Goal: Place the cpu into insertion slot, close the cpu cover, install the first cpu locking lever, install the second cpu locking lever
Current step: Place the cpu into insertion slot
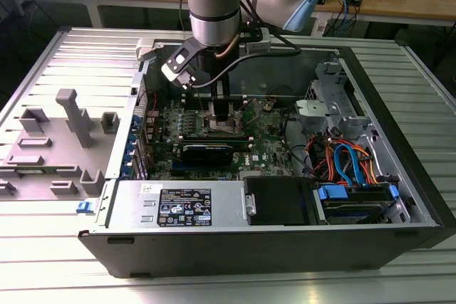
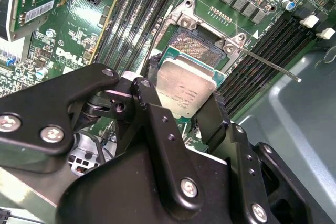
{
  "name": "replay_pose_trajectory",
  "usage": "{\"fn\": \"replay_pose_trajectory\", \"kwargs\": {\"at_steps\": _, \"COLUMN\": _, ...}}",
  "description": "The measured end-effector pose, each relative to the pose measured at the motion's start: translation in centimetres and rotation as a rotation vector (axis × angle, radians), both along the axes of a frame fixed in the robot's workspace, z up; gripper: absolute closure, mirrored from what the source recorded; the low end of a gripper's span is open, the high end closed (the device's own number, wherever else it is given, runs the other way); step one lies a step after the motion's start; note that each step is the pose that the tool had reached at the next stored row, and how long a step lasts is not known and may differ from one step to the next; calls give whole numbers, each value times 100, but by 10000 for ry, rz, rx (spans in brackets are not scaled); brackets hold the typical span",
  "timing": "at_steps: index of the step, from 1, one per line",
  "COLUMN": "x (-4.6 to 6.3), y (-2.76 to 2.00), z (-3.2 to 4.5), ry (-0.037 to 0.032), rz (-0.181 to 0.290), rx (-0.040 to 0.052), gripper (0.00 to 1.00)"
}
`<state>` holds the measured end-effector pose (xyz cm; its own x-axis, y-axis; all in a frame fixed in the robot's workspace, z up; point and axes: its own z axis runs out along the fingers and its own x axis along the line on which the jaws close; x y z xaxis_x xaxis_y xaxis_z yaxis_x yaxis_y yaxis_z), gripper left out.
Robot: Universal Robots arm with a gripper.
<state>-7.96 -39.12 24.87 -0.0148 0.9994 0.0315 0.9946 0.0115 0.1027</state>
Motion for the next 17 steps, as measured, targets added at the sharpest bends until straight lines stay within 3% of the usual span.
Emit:
{"fn": "replay_pose_trajectory", "kwargs": {"at_steps": 7, "x": 0, "y": 1, "z": -13, "ry": -2, "rz": -2, "rx": 23, "gripper": 46}}
{"fn": "replay_pose_trajectory", "kwargs": {"at_steps": 9, "x": 0, "y": 0, "z": -54, "ry": -1, "rz": -1, "rx": 81, "gripper": 46}}
{"fn": "replay_pose_trajectory", "kwargs": {"at_steps": 12, "x": 1, "y": 5, "z": -113, "ry": 0, "rz": 1, "rx": 94, "gripper": 46}}
{"fn": "replay_pose_trajectory", "kwargs": {"at_steps": 14, "x": 0, "y": 24, "z": -143, "ry": 1, "rz": 0, "rx": 92, "gripper": 46}}
{"fn": "replay_pose_trajectory", "kwargs": {"at_steps": 17, "x": 2, "y": 95, "z": -213, "ry": 0, "rz": 0, "rx": 93, "gripper": 46}}
